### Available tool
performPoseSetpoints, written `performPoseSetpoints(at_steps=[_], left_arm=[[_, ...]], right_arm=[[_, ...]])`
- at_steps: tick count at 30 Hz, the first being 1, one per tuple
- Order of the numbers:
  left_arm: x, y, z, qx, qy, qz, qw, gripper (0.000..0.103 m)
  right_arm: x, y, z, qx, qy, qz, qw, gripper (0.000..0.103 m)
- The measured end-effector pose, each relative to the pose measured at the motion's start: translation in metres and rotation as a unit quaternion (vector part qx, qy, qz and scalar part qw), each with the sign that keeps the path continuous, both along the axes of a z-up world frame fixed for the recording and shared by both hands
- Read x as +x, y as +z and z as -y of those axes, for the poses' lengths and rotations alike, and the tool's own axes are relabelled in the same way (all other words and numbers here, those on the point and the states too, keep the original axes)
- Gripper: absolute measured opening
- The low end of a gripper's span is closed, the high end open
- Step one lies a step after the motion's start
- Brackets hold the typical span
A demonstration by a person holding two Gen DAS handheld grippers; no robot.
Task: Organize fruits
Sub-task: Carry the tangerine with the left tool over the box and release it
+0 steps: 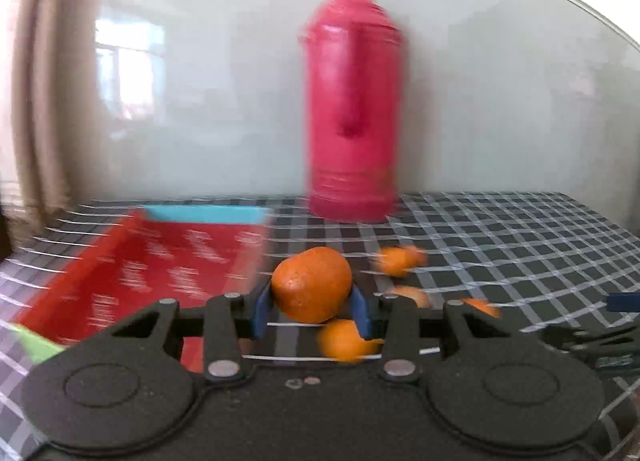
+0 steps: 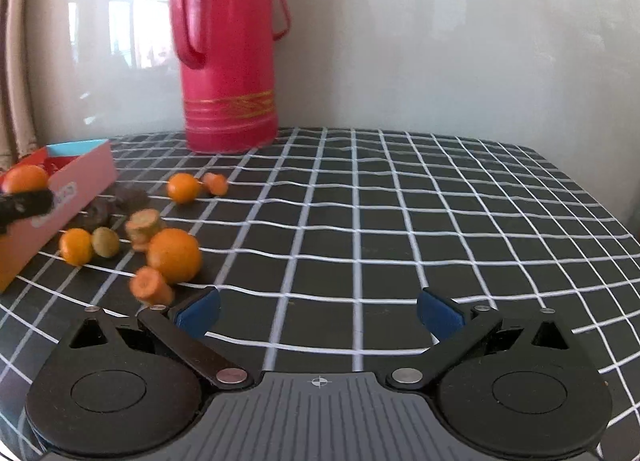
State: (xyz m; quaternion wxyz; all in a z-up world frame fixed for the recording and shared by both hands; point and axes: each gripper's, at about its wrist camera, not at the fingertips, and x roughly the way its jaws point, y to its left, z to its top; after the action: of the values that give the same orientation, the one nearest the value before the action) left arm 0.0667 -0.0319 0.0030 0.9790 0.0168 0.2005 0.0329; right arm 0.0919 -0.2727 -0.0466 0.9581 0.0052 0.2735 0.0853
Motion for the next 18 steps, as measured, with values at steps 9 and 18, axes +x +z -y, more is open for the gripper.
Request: performPoseSetpoints(at_steps=[9, 18], left_arm=[[-0.012, -0.002, -0.085, -0.033, 0.111, -0.005, 0.9933, 0.077], [-0.041, 0.008, -0.084, 0.005, 0.122, 0.032, 0.992, 0.097]], right_arm=[[-0.017, 0.019, -0.037, 0.05, 0.043, 0.056, 0.996, 0.103], [-0.029, 0.019, -0.074, 0.003, 0.081, 0.071, 0.994, 0.103]])
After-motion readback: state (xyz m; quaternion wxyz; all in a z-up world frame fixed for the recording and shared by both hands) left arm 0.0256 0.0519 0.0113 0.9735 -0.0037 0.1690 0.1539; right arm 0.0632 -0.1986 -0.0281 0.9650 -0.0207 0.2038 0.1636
